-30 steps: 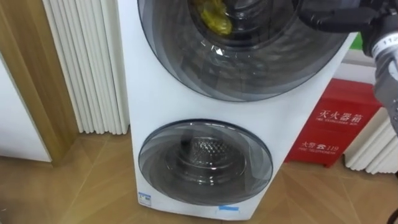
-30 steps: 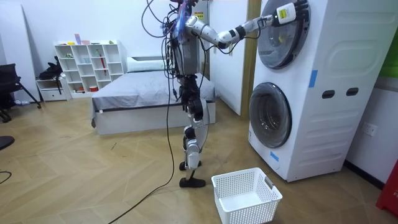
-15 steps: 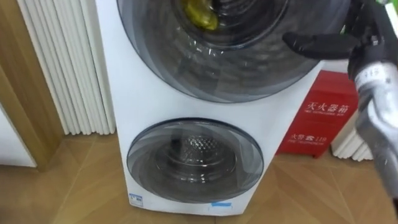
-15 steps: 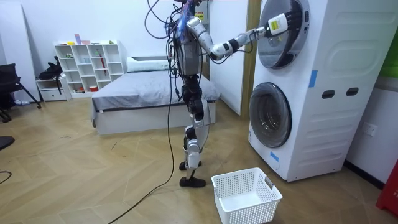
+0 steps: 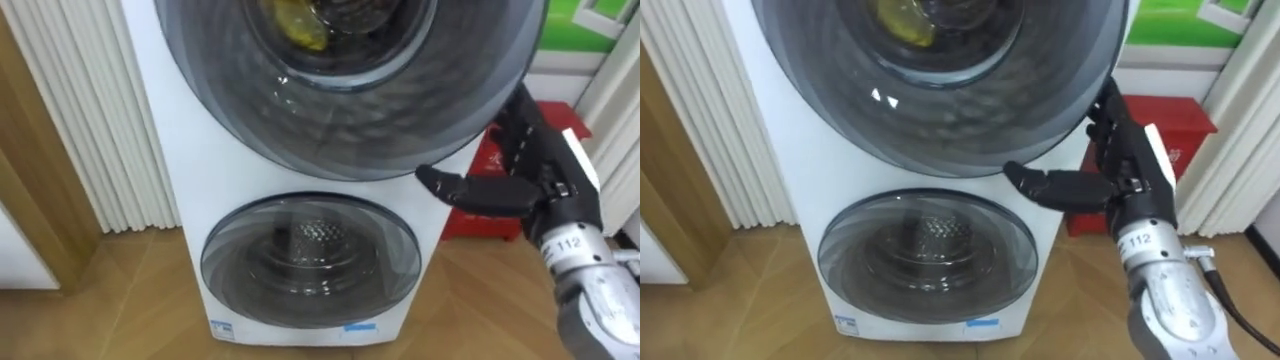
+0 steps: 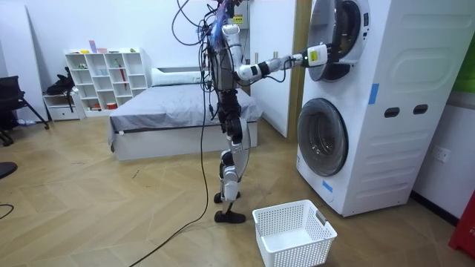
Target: Pick clothes from washing machine
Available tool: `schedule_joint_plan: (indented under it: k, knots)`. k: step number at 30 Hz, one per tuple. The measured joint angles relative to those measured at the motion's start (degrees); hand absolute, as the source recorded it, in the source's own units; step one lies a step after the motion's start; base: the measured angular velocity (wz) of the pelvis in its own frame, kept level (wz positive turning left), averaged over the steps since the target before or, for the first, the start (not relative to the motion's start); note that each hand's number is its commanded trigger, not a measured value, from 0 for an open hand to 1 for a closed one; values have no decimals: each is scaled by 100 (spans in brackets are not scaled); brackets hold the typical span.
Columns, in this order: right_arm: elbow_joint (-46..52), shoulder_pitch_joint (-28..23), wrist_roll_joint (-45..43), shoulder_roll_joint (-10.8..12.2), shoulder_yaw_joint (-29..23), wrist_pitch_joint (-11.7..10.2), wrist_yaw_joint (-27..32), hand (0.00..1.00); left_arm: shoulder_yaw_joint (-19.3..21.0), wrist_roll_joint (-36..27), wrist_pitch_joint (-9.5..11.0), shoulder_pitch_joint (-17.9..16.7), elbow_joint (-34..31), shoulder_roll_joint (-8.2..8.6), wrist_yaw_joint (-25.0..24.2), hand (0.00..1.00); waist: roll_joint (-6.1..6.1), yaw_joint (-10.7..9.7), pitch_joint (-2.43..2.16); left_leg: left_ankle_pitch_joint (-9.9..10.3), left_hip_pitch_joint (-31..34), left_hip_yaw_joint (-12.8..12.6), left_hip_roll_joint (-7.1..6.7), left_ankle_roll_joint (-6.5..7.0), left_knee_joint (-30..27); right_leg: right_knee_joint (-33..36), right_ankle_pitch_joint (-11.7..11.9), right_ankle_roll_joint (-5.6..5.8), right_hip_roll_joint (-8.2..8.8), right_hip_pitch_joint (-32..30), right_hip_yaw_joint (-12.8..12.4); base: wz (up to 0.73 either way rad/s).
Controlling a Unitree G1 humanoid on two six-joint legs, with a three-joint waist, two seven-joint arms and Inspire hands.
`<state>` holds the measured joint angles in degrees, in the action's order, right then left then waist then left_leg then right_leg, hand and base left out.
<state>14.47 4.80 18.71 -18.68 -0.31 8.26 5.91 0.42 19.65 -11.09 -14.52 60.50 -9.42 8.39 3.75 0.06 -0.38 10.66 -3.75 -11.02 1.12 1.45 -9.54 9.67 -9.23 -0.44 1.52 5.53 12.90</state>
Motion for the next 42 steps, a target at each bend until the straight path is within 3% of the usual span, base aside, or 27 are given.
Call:
schedule_joint_plan:
  k: [6, 12, 19, 26, 42]
  knots:
    - [458, -53, -78, 11, -46, 73, -211, 0, 23, -64, 231, 27, 21, -1, -34, 0, 25, -136, -2, 15, -3, -59, -5, 15, 5, 3, 1, -2, 11, -13, -26, -7]
    - [1200, -50, -125, 12, -234, 66, -302, 0, 53, -146, 401, 53, 159, -6, -39, 0, 63, -132, -27, 14, -2, -69, -1, 15, -3, 8, 3, -5, 5, -40, -24, -2]
    - [1677, -18, -154, 14, -305, -9, -427, 0, 57, -149, 411, 53, 200, -6, 9, 0, 91, -124, -30, 17, -3, -67, 3, 14, 5, 5, 3, -5, 4, -35, -17, 0]
    - [1820, -18, -131, 13, -331, -69, -601, 0, 57, -162, 411, 54, 228, -8, 10, 0, 54, -130, 13, 35, -1, -26, 3, 16, 9, 6, 3, -5, 5, -14, -22, 0]
    - [1897, 176, -54, 95, -491, -73, -1245, 0, -46, -152, 401, 303, 365, -20, -112, 0, 84, -123, -11, 45, 9, -103, 24, -1, 12, 8, 4, -7, -24, -89, -107, -3]
